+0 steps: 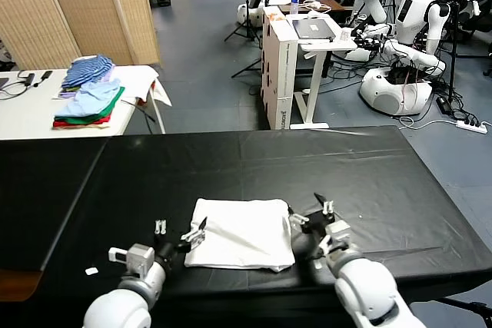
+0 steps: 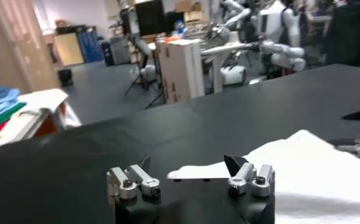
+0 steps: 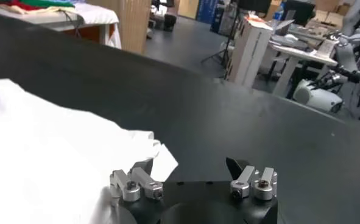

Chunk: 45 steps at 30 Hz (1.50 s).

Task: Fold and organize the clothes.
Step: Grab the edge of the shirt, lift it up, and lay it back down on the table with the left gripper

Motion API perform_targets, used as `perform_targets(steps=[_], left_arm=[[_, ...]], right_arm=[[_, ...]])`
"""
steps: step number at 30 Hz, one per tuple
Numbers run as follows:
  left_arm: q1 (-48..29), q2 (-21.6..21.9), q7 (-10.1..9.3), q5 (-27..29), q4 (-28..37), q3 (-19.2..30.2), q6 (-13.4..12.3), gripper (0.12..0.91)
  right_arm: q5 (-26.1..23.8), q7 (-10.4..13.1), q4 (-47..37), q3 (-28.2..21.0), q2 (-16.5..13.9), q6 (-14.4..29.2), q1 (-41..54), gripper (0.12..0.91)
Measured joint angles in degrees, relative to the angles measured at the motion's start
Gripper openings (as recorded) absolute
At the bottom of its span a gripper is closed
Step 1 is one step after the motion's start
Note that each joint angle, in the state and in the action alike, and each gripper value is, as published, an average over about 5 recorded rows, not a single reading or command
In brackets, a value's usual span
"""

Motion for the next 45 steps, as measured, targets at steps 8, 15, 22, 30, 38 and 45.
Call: perform_targets(steps=[8, 15, 22, 30, 38, 45], left_arm=[[-0.66, -1.34, 1.96, -3.57, 3.77, -0.59, -4.77, 0.907], [-0.01, -2.43, 2.67, -2.98, 8.14, -0.82, -8.25, 0.907], [0.99, -2.94, 2.90, -4.56, 9.62, -0.50, -7.73, 0.907], [0.75, -3.77, 2.75, -7.24, 10.30, 0.75, -6.60, 0.907], [0.60, -4.58, 2.45, -9.24, 9.95, 1.99, -6.26, 0.575], [0.83, -5.06, 2.47, -9.56, 9.33, 2.74, -6.12, 0.200]], right_arm=[[7.19, 0.74, 10.10, 9.60, -0.26, -0.65, -5.18, 0.907], [9.81, 0.71, 15.65, 14.89, -0.34, -0.87, -9.19, 0.907], [9.99, 0.71, 17.24, 16.43, -0.03, -0.90, -10.76, 0.907], [9.98, 0.73, 17.71, 17.23, 0.12, -0.75, -11.86, 0.907], [9.89, 0.85, 17.89, 17.41, 0.47, -0.64, -12.87, 0.907], [9.77, 0.95, 18.23, 17.45, 0.84, -0.63, -13.43, 0.907]])
